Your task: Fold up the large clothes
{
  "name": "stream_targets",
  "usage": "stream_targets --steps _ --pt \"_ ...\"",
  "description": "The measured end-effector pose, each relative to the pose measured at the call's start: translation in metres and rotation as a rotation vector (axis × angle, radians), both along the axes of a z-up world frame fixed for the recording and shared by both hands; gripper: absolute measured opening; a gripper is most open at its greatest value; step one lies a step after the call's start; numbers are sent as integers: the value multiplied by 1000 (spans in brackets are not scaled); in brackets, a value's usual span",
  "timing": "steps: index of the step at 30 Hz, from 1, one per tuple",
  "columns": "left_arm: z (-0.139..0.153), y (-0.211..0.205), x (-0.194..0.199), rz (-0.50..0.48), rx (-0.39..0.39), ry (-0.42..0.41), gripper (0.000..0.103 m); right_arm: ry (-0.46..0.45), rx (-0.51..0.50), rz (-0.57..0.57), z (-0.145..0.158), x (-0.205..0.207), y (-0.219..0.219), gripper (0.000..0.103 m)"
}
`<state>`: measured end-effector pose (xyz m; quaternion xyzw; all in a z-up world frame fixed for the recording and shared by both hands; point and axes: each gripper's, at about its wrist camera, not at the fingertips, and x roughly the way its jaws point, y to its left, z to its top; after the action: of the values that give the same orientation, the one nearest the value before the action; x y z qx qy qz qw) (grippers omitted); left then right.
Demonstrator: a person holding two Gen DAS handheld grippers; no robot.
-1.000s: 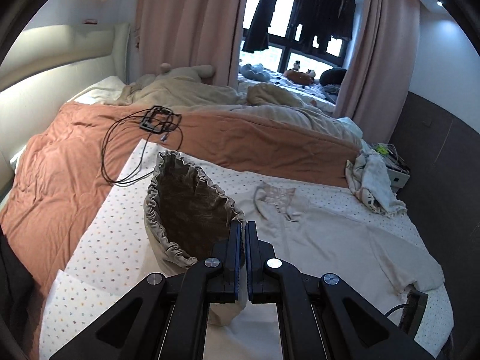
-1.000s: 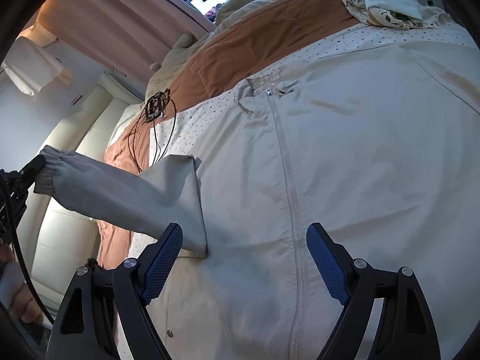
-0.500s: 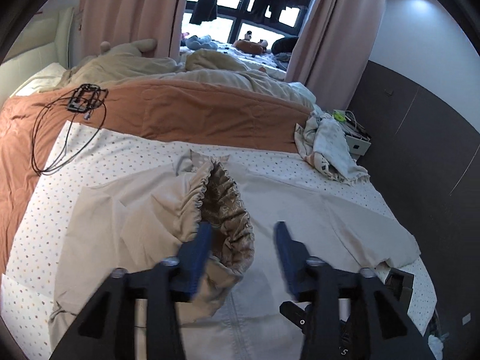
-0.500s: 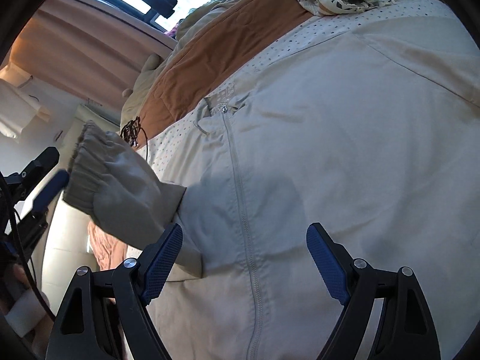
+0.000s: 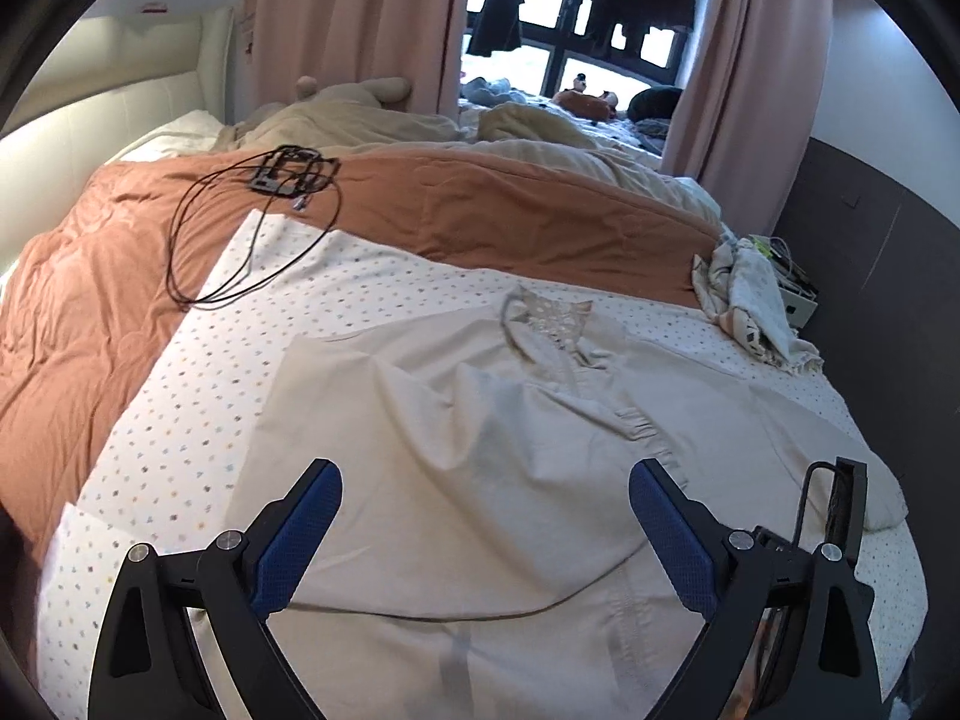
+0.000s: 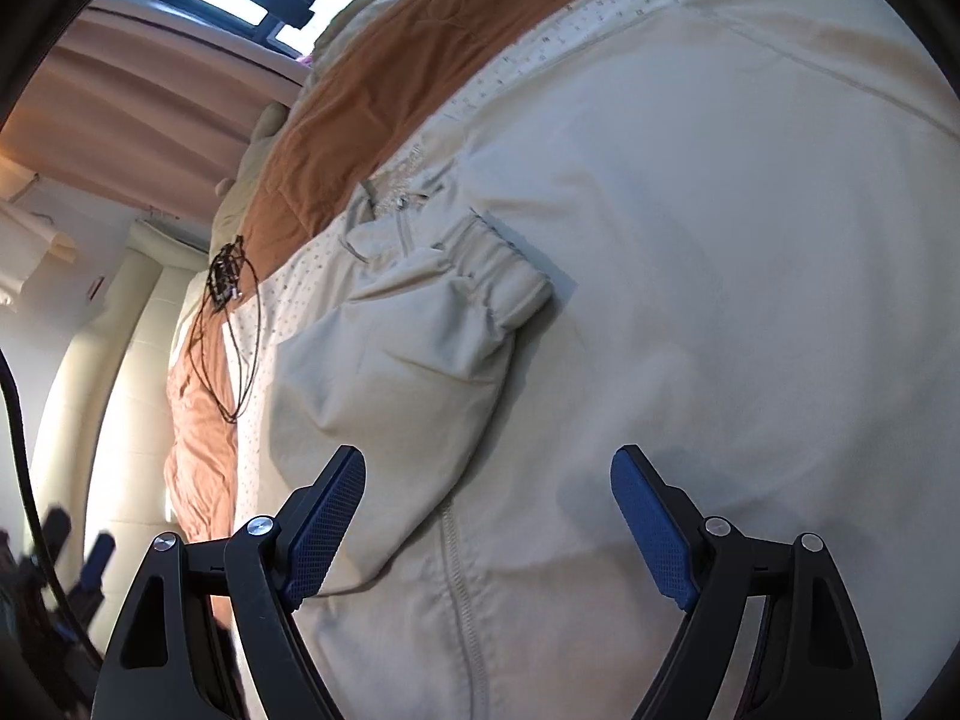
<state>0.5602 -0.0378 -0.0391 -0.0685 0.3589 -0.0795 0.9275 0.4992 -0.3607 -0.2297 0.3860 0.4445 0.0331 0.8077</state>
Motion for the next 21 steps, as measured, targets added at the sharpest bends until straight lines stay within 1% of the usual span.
stream_targets --steps 3,6,8,9,11,13,15,16,17,18,20,21 --pt "-17 31 -4 58 13 34 97 -4 69 -28 -17 6 -8 70" --pt "-38 57 -5 103 29 85 96 -48 147 -56 -26 11 -14 65" --pt "-52 72 -6 126 35 114 92 -70 182 -64 -29 14 -14 62" --pt "-58 80 -7 138 38 132 90 -70 181 -68 -30 15 -13 59" --pt "-72 93 -7 162 33 168 85 -67 183 -75 -31 20 -10 57" --pt "-84 105 -7 185 23 203 79 -76 181 -59 -32 30 -4 55" --pt "-96 114 -10 200 19 230 75 -69 167 -44 -34 42 -1 46" --pt "-101 117 -11 205 25 241 74 -65 164 -37 -35 49 0 43" --pt "-105 119 -12 208 34 250 73 -62 164 -36 -35 55 -1 37" --pt "-109 122 -13 208 43 259 72 -56 166 -43 -38 59 -3 27" --pt "-117 124 -13 200 63 274 66 -38 181 -62 -44 61 -7 15" --pt "-120 124 -13 198 74 281 65 -41 192 -66 -47 60 -9 12"
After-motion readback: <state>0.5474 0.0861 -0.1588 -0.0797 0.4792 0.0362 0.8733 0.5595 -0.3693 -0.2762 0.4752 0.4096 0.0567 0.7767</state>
